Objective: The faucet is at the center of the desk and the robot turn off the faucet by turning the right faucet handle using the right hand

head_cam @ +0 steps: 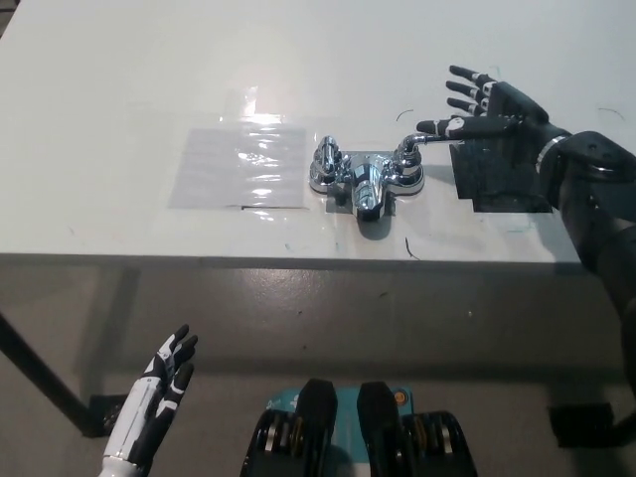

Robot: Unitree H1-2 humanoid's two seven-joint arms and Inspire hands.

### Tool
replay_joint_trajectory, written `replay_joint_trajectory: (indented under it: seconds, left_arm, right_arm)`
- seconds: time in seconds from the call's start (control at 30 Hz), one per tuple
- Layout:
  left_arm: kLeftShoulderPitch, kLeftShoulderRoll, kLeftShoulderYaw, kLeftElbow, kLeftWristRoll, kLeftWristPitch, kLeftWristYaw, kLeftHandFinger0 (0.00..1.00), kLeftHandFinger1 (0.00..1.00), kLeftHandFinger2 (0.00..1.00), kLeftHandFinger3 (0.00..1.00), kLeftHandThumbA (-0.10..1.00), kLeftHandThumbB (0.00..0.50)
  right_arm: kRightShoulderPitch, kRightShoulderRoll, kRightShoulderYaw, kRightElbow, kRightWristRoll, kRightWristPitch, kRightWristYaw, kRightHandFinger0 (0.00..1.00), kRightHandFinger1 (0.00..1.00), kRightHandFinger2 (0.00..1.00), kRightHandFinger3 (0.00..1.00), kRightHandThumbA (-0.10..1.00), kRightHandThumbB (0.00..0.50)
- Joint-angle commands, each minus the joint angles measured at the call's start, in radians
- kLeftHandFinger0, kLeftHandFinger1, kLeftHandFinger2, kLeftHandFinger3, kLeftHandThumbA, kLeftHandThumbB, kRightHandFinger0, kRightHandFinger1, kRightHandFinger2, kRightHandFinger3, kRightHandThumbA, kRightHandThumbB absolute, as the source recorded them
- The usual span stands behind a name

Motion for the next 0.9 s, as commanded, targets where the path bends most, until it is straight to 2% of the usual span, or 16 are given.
replay_joint_trajectory:
  seconds: [0.0, 0.3, 0.53, 0.7, 0.87]
  left_arm:
    - [-0.008, 0.014, -0.007, -0.035, 0.007, -0.028, -0.011, 1.00, 1.00, 1.00, 1.00, 0.91, 0.354]
    - [-0.014, 0.016, -0.009, -0.034, 0.006, -0.028, -0.014, 1.00, 1.00, 1.00, 1.00, 0.90, 0.361]
    - [-0.019, 0.018, -0.008, -0.035, 0.004, -0.023, -0.018, 1.00, 1.00, 1.00, 1.00, 0.91, 0.352]
    - [-0.014, 0.018, -0.006, -0.039, 0.006, -0.021, -0.016, 1.00, 1.00, 1.00, 1.00, 0.90, 0.359]
    - [-0.018, 0.018, -0.006, -0.037, 0.007, -0.024, -0.016, 1.00, 1.00, 1.00, 1.00, 0.90, 0.355]
  right_arm:
    - [-0.063, -0.014, 0.004, -0.013, 0.002, -0.009, 0.012, 1.00, 1.00, 1.00, 1.00, 1.00, 0.425]
    - [-0.048, 0.012, -0.004, -0.006, 0.010, -0.027, 0.011, 1.00, 1.00, 1.00, 1.00, 1.00, 0.444]
    - [-0.045, 0.032, -0.006, -0.006, 0.012, -0.031, 0.011, 1.00, 1.00, 1.00, 1.00, 1.00, 0.429]
    - [-0.041, 0.049, 0.006, -0.003, 0.001, -0.021, 0.019, 1.00, 1.00, 1.00, 1.00, 1.00, 0.440]
    - [-0.032, 0.051, 0.032, -0.002, -0.017, -0.021, 0.063, 1.00, 1.00, 1.00, 1.00, 1.00, 0.414]
